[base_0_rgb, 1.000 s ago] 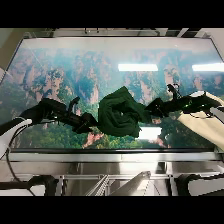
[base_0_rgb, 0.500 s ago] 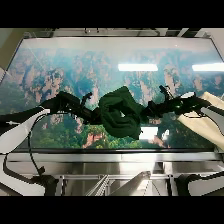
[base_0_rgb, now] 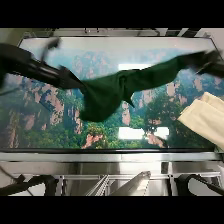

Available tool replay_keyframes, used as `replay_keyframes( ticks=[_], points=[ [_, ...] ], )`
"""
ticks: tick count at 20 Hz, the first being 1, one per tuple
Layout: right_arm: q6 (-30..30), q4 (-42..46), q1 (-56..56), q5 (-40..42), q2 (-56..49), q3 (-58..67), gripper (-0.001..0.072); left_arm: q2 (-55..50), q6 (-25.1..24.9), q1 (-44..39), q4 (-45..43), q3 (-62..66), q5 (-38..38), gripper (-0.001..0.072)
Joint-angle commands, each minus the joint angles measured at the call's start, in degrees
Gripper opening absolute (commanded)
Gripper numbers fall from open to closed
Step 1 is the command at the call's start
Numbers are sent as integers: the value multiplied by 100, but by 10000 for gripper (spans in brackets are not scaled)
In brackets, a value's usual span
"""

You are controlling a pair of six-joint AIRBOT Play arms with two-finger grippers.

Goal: Fold the shirts.

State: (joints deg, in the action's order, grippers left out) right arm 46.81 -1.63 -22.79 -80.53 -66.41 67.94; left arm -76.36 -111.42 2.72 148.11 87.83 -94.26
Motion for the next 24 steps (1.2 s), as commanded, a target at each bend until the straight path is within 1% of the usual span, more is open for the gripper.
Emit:
replay_keyframes(
  ticks=[1, 3, 5, 6, 7, 8, 11, 12, 14, 15, 17, 19, 20, 21, 22, 23, 24],
  points=[
    [52, -466, -601, -184, 1823, 413, 19, 1316, 133, 831, 9, 1099, -229, 22],
    [55, -175, -601, 70, 2570, 413, 19, 1725, 11, 1012, -2, 1591, -179, 22],
    [258, 708, -599, 719, 3038, 409, 18, 1821, -24, 1145, -4, 1895, -140, 23],
    [490, 1104, -590, 857, 3091, 407, 19, 1764, -24, 1145, 0, 1917, -129, 23],
    [636, 1320, -522, 848, 3029, 380, 19, 1609, -13, 1084, -4, 1904, -162, 23],
    [647, 1362, -404, 855, 2920, 282, 19, 1394, 2, 942, -2, 1829, -205, 23],
    [586, 1547, 262, 883, 2194, -258, 19, 540, -31, 295, -22, 1235, -402, 24],
    [481, 1690, 535, 1003, 1873, -483, 20, 195, -170, 101, -105, 1025, -393, 25],
    [459, 2168, 1058, 1539, 1086, -964, 20, -581, -579, -258, -492, 651, -227, 26],
    [463, 2437, 1261, 1869, 627, -1174, 20, -1021, -632, -389, -726, 514, 24, 27],
    [461, 2656, 1506, 2387, -393, -1445, 20, -1893, -627, -518, -1014, 415, 579, 28],
    [452, 2647, 1550, 2767, -1443, -1486, 20, -2658, -592, -516, -935, 422, 975, 30],
    [439, 2634, 1545, 3025, -1858, -1480, 20, -2929, -595, -470, -780, 422, 1123, 107],
    [409, 2636, 1530, 3211, -2247, -1421, 43, -3154, -540, -391, -535, 422, 1274, 380],
    [402, 2643, 1484, 3200, -2479, -1335, 282, -3322, -424, -271, -275, 446, 1325, 715],
    [422, 2656, 1394, 3104, -2634, -1239, 575, -3451, -142, -136, -179, 564, 1189, 714],
    [417, 2662, 1261, 2986, -2671, -1158, 604, -3536, 55, 4, -157, 737, 817, 714]
  ],
)
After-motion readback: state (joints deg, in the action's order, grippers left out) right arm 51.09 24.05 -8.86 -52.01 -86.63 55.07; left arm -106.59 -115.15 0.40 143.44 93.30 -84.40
